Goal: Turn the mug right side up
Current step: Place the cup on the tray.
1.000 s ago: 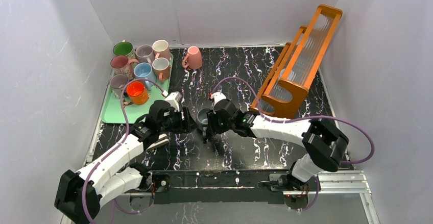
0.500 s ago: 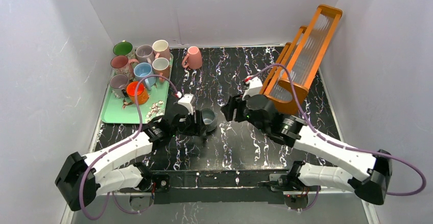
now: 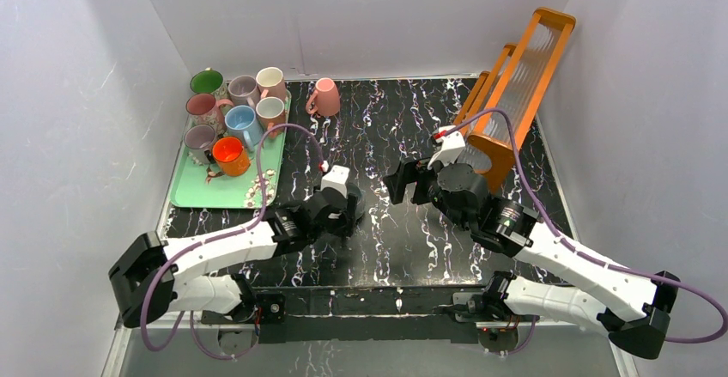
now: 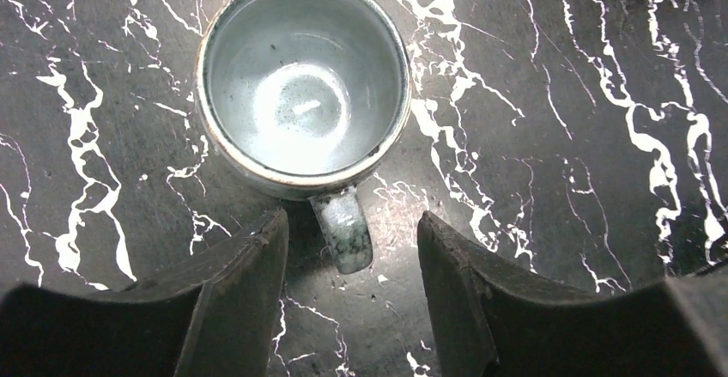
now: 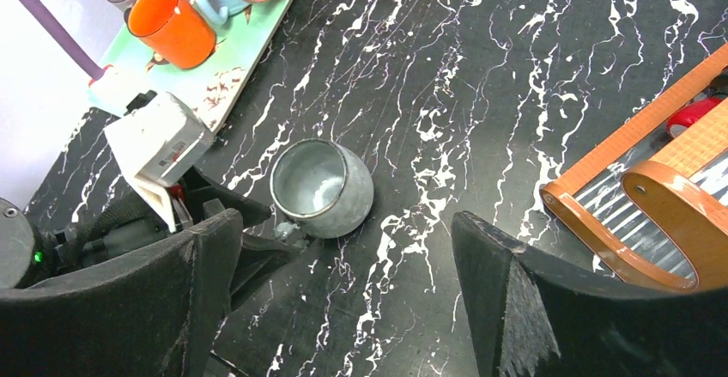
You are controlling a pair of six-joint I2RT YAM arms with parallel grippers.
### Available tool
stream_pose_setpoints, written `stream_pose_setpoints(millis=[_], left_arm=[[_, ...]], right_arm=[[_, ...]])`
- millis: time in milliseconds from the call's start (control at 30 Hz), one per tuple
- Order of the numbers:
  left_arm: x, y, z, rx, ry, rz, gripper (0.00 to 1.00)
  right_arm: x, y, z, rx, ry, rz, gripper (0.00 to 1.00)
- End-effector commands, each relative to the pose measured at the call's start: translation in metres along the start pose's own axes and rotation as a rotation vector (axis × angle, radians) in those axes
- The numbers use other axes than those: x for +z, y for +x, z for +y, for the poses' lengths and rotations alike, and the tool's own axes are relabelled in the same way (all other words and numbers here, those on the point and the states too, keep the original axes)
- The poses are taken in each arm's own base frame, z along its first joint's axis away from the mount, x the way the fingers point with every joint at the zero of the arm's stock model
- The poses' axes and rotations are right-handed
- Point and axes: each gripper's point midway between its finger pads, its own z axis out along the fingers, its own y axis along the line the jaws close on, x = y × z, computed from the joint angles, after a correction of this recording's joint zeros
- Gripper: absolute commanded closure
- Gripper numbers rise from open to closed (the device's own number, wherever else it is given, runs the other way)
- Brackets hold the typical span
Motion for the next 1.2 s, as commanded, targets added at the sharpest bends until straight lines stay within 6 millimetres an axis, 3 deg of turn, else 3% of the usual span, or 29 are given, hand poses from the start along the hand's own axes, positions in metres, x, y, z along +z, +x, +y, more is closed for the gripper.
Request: stream_pose_setpoints(millis=[0, 167, 267, 300, 367, 433, 667, 833, 1167], left_arm=[[0.004, -0.007, 0.008, 0.058, -0.107, -0.027, 0.47], [0.015, 0.006, 0.010, 0.090, -0.140, 0.017, 0.50], [0.018, 0.009, 0.017, 0.092, -0.175, 0.018, 0.59], [0.018, 0.009, 0.019, 0.092, -0.185, 0.014, 0.65], [0.017, 0.006, 0.022, 0.090, -0.199, 0.000, 0.89], [0.014, 0.001, 0.024, 0.086, -0.211, -0.019, 1.00], [0.003, -0.028, 0.038, 0.078, -0.292, -0.126, 1.00], [-0.004, -0.055, 0.055, 0.032, -0.340, -0.191, 1.00], [-0.018, -0.112, 0.126, -0.084, -0.433, -0.256, 1.00]], right_arm=[[-0.006, -0.023, 0.003, 0.009, -0.002, -0.062, 0.01], [-0.007, -0.023, 0.002, 0.004, -0.002, -0.054, 0.01], [-0.006, -0.019, 0.002, 0.002, -0.001, -0.050, 0.01], [-0.006, -0.018, 0.002, 0.000, -0.002, -0.046, 0.01], [-0.005, -0.013, 0.006, -0.020, -0.028, -0.027, 0.01], [-0.004, -0.010, 0.009, -0.036, -0.048, -0.009, 0.01], [-0.005, -0.013, 0.016, -0.034, -0.083, -0.020, 0.01], [-0.005, -0.004, 0.019, -0.038, -0.120, -0.007, 0.01], [-0.005, 0.009, 0.024, -0.045, -0.172, 0.021, 0.01]])
